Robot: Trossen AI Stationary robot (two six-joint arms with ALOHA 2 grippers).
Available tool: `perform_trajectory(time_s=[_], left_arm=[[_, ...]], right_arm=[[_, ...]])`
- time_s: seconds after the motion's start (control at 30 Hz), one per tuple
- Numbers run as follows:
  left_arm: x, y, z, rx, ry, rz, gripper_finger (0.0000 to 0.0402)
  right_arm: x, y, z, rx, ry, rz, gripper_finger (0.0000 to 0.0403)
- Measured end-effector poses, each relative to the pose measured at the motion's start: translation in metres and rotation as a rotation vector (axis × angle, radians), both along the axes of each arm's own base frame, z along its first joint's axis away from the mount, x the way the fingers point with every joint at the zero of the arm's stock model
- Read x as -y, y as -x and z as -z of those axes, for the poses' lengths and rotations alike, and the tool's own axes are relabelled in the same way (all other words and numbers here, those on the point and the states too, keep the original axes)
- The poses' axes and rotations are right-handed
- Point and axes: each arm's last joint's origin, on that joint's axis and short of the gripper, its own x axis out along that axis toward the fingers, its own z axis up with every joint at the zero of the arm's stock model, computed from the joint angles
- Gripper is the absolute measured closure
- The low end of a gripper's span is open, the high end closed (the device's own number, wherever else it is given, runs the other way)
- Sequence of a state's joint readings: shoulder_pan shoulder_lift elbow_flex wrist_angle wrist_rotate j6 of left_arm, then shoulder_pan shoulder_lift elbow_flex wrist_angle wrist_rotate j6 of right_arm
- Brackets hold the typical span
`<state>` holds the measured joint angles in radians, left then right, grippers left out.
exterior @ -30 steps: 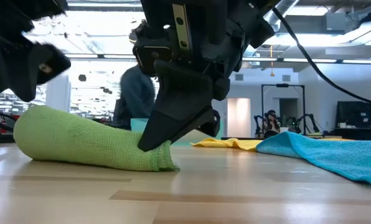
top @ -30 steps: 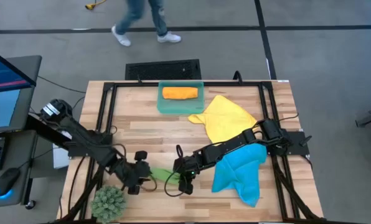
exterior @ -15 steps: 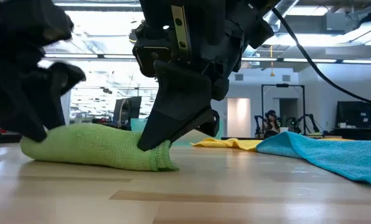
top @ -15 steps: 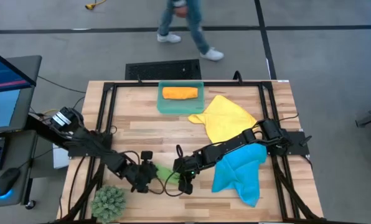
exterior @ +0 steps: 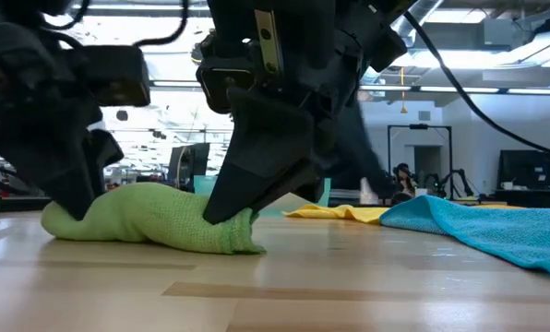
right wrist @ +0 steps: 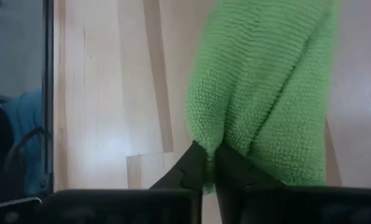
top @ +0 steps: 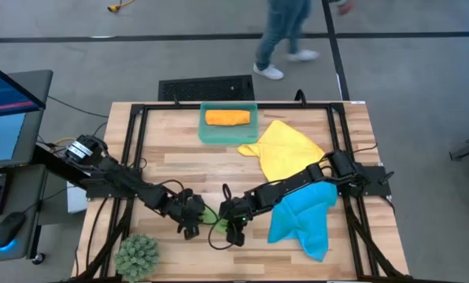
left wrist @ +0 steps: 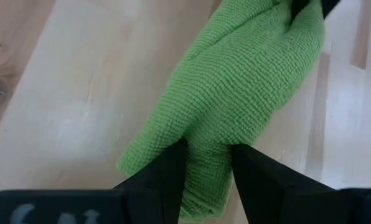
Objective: Roll microfiber towels into tight, uniform cylinder then place into a basket
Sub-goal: Fold the green towel, then put the green towel into the bin
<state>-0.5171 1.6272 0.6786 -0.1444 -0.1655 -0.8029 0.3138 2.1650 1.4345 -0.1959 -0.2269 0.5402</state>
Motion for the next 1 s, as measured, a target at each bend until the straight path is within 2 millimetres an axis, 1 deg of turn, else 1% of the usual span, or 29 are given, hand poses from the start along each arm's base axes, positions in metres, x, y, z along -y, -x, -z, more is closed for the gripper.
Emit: perform_trajectory(time_s=[0.17, 0.27, 0.37, 0.43, 0.6, 0.67, 0.73, 0.8, 0.87, 0.93, 1.0], left_arm=[[-0.003, -0.002, 0.000, -0.018, 0.037, -0.006, 0.0276], [-0.003, -0.002, 0.000, -0.029, 0.068, 0.002, 0.0276], [-0.004, -0.003, 0.000, -0.041, 0.104, 0.012, 0.0276], [-0.003, -0.003, 0.000, -0.047, 0.124, 0.022, 0.0276], [-0.003, -0.005, -0.001, -0.070, 0.197, 0.025, 0.0276], [-0.004, -0.006, -0.001, -0.075, 0.225, 0.028, 0.0276], [-0.004, -0.006, -0.001, -0.076, 0.236, 0.028, 0.0276], [-0.006, -0.007, -0.001, -0.077, 0.242, 0.020, 0.0276], [-0.008, -0.008, -0.001, -0.083, 0.253, 0.005, 0.0276], [-0.009, -0.009, -0.001, -0.087, 0.266, 0.000, 0.0276], [-0.011, -0.010, -0.001, -0.091, 0.283, 0.001, 0.0276]], right_arm=[[-0.002, 0.000, 0.000, 0.022, 0.027, -0.034, 0.0294], [-0.001, 0.000, -0.001, 0.014, 0.001, -0.043, 0.0259], [0.001, 0.001, -0.003, 0.007, -0.004, -0.039, 0.0242], [0.002, 0.004, -0.010, 0.016, 0.032, -0.067, 0.0241], [0.000, 0.008, -0.034, 0.128, 0.136, -0.160, 0.0254], [-0.007, 0.011, -0.043, 0.208, 0.208, -0.250, 0.0260], [-0.018, 0.014, -0.048, 0.292, 0.275, -0.356, 0.0265], [-0.029, 0.017, -0.048, 0.344, 0.332, -0.448, 0.0269], [-0.040, 0.018, -0.041, 0.381, 0.372, -0.523, 0.0271], [-0.045, 0.020, -0.033, 0.391, 0.421, -0.572, 0.0273], [-0.050, 0.021, -0.032, 0.410, 0.487, -0.582, 0.0274]])
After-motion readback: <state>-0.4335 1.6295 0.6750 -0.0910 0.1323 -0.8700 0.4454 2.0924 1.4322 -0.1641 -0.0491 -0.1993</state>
